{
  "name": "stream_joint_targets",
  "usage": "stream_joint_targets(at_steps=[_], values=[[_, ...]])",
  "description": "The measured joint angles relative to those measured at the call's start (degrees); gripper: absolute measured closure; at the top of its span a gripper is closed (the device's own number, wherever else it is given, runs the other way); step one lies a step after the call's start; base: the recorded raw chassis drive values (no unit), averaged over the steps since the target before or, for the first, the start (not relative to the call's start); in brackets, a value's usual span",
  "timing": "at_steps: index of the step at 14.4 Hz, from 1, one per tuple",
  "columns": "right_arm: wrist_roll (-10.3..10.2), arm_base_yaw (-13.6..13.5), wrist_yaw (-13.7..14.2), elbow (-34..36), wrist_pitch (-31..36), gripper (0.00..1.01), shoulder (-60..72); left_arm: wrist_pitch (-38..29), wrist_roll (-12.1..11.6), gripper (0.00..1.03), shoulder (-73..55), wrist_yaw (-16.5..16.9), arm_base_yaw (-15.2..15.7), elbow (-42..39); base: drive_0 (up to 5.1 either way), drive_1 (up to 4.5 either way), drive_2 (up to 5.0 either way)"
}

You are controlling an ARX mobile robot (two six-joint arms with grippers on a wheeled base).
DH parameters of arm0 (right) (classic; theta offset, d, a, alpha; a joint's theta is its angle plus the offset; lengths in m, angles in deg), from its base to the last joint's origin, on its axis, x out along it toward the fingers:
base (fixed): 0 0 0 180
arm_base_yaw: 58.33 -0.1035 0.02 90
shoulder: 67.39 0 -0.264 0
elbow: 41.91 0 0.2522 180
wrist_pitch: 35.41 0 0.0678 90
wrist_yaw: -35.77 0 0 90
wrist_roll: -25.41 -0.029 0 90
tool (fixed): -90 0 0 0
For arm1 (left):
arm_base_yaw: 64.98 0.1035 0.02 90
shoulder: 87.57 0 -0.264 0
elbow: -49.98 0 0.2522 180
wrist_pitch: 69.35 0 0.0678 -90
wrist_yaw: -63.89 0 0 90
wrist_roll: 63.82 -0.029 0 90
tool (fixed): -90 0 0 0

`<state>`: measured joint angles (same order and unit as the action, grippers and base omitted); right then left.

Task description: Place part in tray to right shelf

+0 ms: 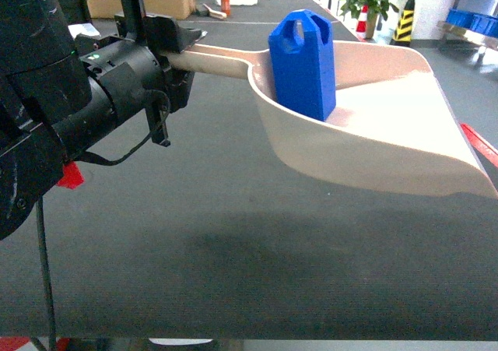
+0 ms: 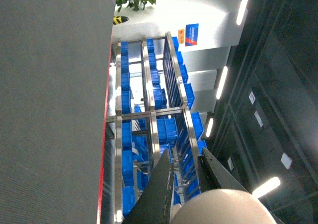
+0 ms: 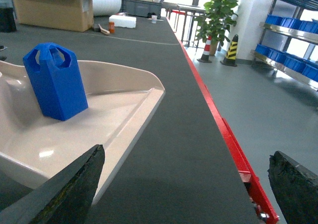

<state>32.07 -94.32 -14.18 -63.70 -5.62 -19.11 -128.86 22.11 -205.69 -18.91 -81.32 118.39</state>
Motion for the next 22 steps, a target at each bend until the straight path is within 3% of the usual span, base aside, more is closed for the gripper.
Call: stream_joint_targets(at_steps=[22], values=[[0.00, 0.00, 0.02, -0.04, 0.02, 0.03, 0.00, -0.07, 0.22, 0.91, 0.00, 0.22, -0.37, 0.00, 5.0, -2.46, -2.5]])
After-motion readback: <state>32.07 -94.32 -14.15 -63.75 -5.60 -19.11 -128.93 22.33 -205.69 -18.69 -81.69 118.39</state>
